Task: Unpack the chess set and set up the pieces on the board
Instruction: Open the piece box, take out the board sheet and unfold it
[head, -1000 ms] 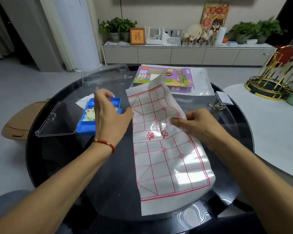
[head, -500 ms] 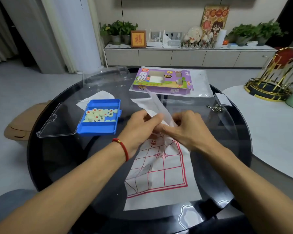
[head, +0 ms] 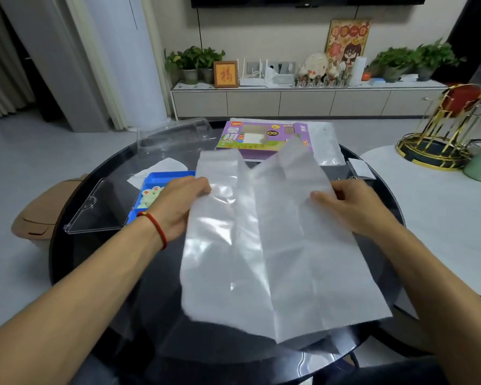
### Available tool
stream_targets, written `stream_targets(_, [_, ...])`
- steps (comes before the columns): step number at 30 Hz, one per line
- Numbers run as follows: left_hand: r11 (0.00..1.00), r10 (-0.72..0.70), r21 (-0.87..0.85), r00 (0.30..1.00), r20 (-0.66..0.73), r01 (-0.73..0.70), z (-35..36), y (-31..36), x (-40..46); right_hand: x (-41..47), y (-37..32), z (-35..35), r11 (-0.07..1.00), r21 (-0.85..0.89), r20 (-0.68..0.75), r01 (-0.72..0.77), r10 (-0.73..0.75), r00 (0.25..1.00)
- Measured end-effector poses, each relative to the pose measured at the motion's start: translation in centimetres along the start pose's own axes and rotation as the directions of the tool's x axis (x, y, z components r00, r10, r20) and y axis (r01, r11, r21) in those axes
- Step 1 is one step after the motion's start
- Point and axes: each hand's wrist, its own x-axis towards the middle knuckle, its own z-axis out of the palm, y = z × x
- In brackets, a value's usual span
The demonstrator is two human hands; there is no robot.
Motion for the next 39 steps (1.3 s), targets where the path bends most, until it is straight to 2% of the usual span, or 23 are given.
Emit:
stream_targets(6, [0.992, 0.056, 0.114, 0.996, -0.075, -0.047, -1.5, -1.3, 1.5, 0.2, 1.5, -1.0, 0.995, -0.017, -0.072, -0.096, 0.095, 0.993])
stream_targets(9, [0.974, 0.159, 0.184, 0.979, -0.127, -0.134, -1.1, 0.1, 1.9, 0.0, 0.7, -1.0, 0.996, 0.005, -0.144, -0.083, 0.083, 0.986])
stream_targets(11, [0.939, 0.280, 0.239, 0.953, -0.120, -0.246, -0.7, 2.4, 2.2, 0.1, -0.4, -1.6, 0.991, 0.128, -0.212, -0.034, 0.061, 0.975])
stream_targets(14, [0.865, 0.466, 0.226, 0.884, -0.031, -0.448, -0.6, 6.8, 3.1, 0.8, -1.9, -3.2, 0.875, 0.479, -0.240, 0.065, 0.059, 0.969])
stream_targets(16, [0.807, 0.563, 0.207, 0.826, 0.012, -0.553, -0.8, 9.4, 3.3, 1.3, -2.6, -4.1, 0.766, 0.634, -0.251, 0.111, 0.068, 0.965])
stream_targets(21, [0.674, 0.729, 0.123, 0.683, 0.043, -0.728, -1.5, 12.1, 2.2, 3.0, -5.1, -5.8, 0.641, 0.717, -0.345, 0.275, -0.016, 0.938])
stream_targets(22, [0.660, 0.745, 0.097, 0.666, 0.042, -0.745, -1.6, 12.0, 1.8, 3.2, -5.3, -6.3, 0.622, 0.717, -0.366, 0.315, -0.049, 0.930])
stream_targets(24, [0.675, 0.734, 0.045, 0.676, 0.060, -0.737, -1.8, 11.2, 0.4, 2.8, -5.1, -7.6, 0.599, 0.716, -0.360, 0.359, -0.124, 0.925])
stream_targets(26, [0.707, 0.701, 0.011, 0.704, 0.114, -0.707, -2.0, 9.8, -0.9, 1.4, -4.6, -8.3, 0.573, 0.746, -0.282, 0.340, -0.191, 0.940])
stream_targets(28, [0.715, 0.686, 0.019, 0.706, 0.178, -0.699, -2.1, 8.0, -2.0, -0.3, -3.6, -8.2, 0.636, 0.713, -0.185, 0.295, -0.235, 0.954])
stream_targets(32, [0.757, 0.611, -0.003, 0.706, 0.358, -0.653, -3.1, 4.0, -2.8, -3.5, -0.6, -7.4, 0.691, 0.723, 0.087, 0.007, -0.101, 0.991])
stream_targets(34, [0.761, 0.516, 0.121, 0.707, 0.484, -0.638, -3.9, 1.9, -3.0, -4.3, 1.7, -7.2, 0.814, 0.573, 0.263, -0.095, -0.073, 0.962])
stream_targets(36, [0.653, 0.383, 0.339, 0.681, 0.624, -0.677, -4.5, -0.3, -2.8, -4.4, 3.9, -6.8, 0.924, 0.368, 0.410, -0.103, -0.062, 0.910])
stream_targets(39, [0.400, 0.156, 0.592, 0.689, 0.708, -0.699, -5.0, -3.7, -1.7, -4.3, 5.1, -5.7, 0.981, 0.165, 0.596, -0.098, -0.020, 0.802])
